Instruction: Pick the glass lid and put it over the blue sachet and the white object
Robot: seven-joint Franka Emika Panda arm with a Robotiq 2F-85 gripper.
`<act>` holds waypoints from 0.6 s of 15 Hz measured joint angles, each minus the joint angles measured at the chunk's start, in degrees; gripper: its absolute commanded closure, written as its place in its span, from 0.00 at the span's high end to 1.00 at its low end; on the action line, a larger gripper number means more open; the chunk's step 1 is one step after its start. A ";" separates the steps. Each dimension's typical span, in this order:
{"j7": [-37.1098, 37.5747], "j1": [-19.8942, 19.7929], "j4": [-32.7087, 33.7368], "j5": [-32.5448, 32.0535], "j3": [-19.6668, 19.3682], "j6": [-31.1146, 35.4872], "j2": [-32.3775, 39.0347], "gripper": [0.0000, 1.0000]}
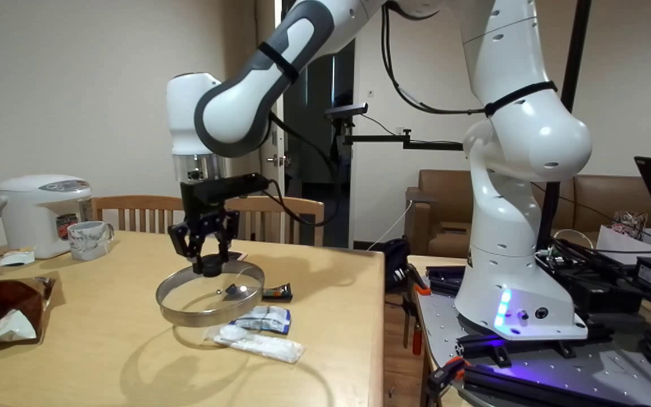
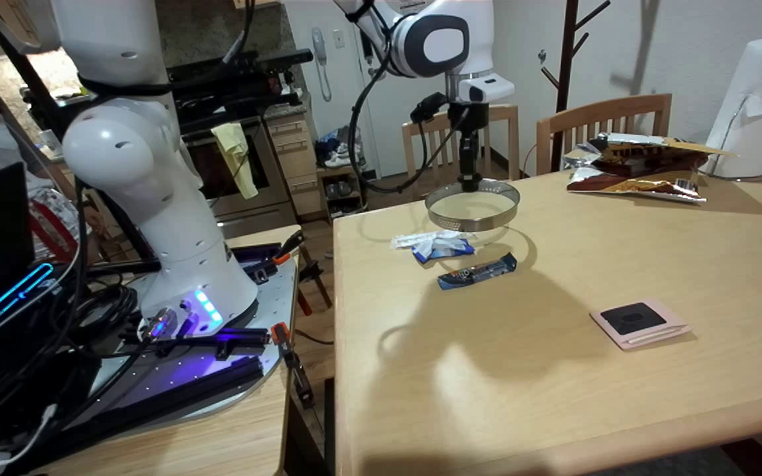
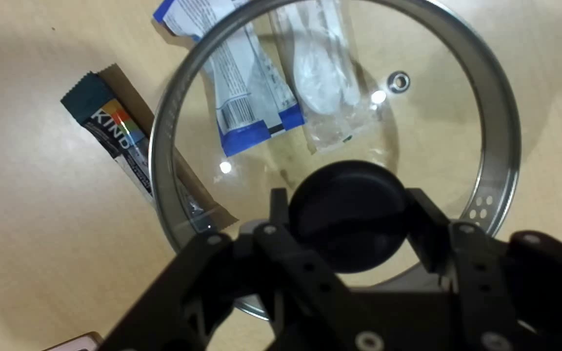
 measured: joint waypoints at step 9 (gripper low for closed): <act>-2.16 0.04 -4.29 0.37 1.63 0.01 -0.04 0.34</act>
